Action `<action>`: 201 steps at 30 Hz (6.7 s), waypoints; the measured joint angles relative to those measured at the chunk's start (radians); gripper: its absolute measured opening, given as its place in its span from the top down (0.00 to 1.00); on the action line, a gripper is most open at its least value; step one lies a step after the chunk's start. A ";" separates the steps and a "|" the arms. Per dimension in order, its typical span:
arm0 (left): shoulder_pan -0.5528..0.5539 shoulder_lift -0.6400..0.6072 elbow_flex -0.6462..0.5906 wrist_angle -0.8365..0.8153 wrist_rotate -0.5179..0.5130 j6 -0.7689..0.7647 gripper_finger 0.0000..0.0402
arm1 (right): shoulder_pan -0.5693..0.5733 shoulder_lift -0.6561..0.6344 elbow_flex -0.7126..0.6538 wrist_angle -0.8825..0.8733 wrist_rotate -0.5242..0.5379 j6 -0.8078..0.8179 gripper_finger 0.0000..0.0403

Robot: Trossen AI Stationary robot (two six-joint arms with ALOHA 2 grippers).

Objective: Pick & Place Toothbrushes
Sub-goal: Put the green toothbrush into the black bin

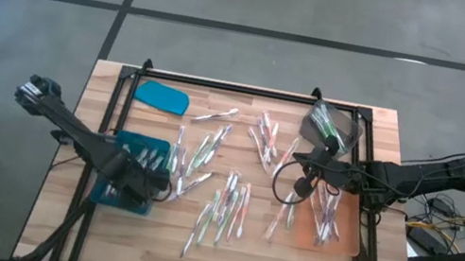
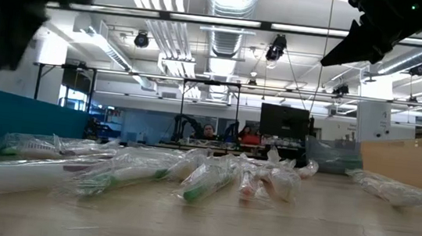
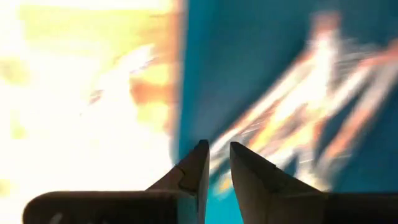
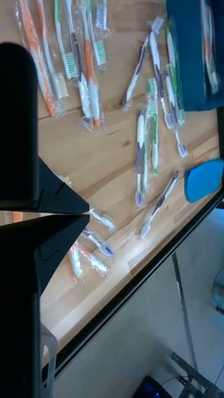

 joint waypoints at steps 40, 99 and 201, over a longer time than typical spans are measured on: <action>0.000 0.000 0.160 0.932 -0.070 0.087 0.83 | -0.001 0.000 0.171 0.005 0.000 -0.095 0.98; 0.604 0.000 -0.309 1.508 -0.119 -1.018 0.83 | 0.120 0.782 0.833 -0.574 -0.290 0.255 0.98; 0.615 0.000 -0.324 1.480 -0.117 -1.024 0.83 | 0.163 1.266 0.929 -0.808 -0.847 0.586 0.98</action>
